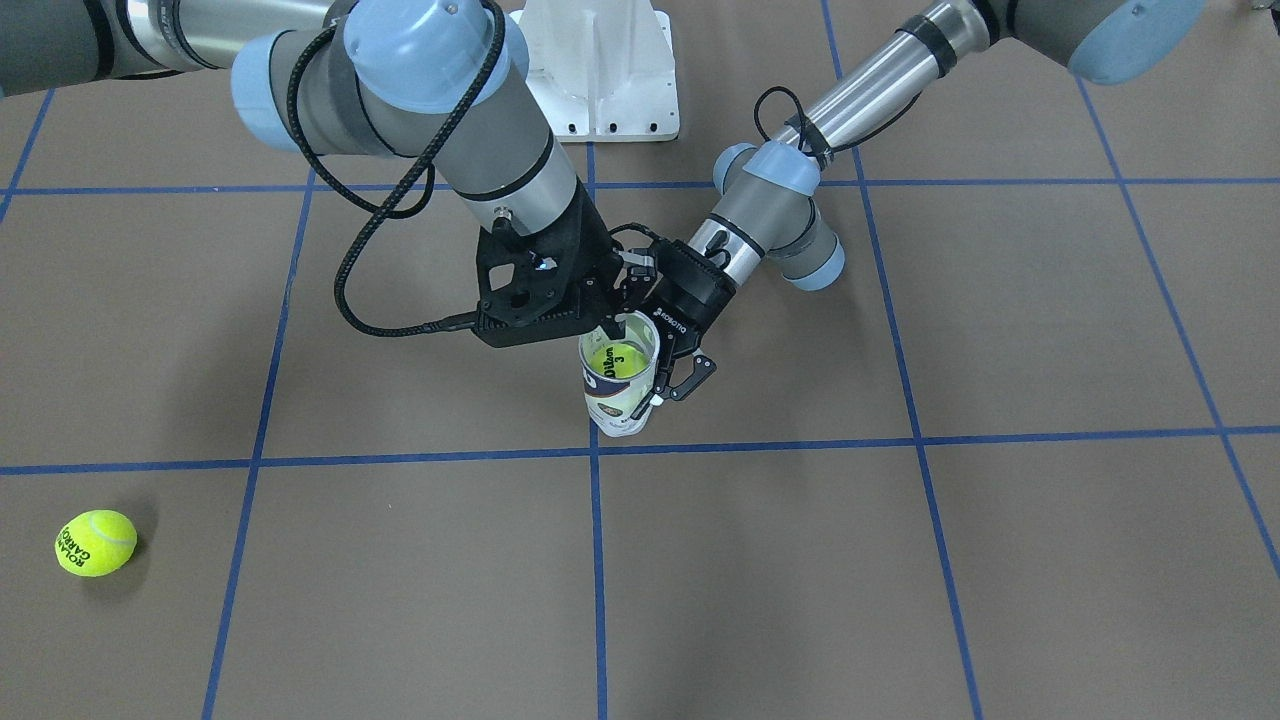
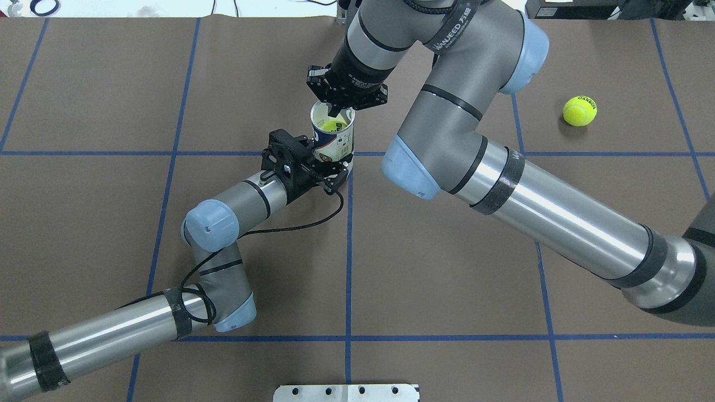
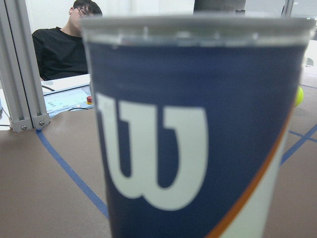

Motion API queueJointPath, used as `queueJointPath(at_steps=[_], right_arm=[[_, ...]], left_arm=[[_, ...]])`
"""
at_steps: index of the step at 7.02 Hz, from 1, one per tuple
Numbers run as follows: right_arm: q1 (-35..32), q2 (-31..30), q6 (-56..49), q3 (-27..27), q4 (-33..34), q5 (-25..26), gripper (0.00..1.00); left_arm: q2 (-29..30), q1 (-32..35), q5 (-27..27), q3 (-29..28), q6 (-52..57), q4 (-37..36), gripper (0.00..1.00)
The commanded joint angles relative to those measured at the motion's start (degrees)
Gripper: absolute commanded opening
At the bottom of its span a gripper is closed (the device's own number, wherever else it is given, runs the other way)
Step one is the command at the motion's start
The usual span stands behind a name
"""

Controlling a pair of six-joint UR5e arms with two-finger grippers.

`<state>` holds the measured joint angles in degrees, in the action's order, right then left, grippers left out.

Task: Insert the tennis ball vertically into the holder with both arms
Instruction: 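Open the right gripper and raise it away from the can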

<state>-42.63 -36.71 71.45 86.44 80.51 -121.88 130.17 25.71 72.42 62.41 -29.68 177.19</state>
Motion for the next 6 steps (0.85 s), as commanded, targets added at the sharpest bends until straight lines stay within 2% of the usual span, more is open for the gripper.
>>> queueJointPath(at_steps=[1, 3, 4, 5, 6], right_arm=[[0.8, 0.14, 0.0, 0.3, 0.17, 1.12, 0.0], [-0.42, 0.41, 0.35, 1.09, 0.09, 0.85, 0.02], [-2.17, 0.32, 0.61, 1.27, 0.09, -0.02, 0.68], [-6.28, 0.23, 0.27, 1.79, 0.26, -2.38, 0.98], [-12.85, -3.25, -2.26, 1.8, 0.35, -7.27, 0.99]], left_arm=[[0.0, 0.05, 0.0, 0.08, -0.03, 0.0, 0.66], [0.0, 0.05, 0.0, -0.01, 0.06, 0.0, 0.66], [0.0, 0.05, 0.0, 0.08, -0.03, 0.0, 0.66], [0.0, 0.05, 0.0, 0.08, -0.03, 0.09, 0.66], [0.0, 0.13, 0.0, 0.16, -0.03, 0.09, 0.66]])
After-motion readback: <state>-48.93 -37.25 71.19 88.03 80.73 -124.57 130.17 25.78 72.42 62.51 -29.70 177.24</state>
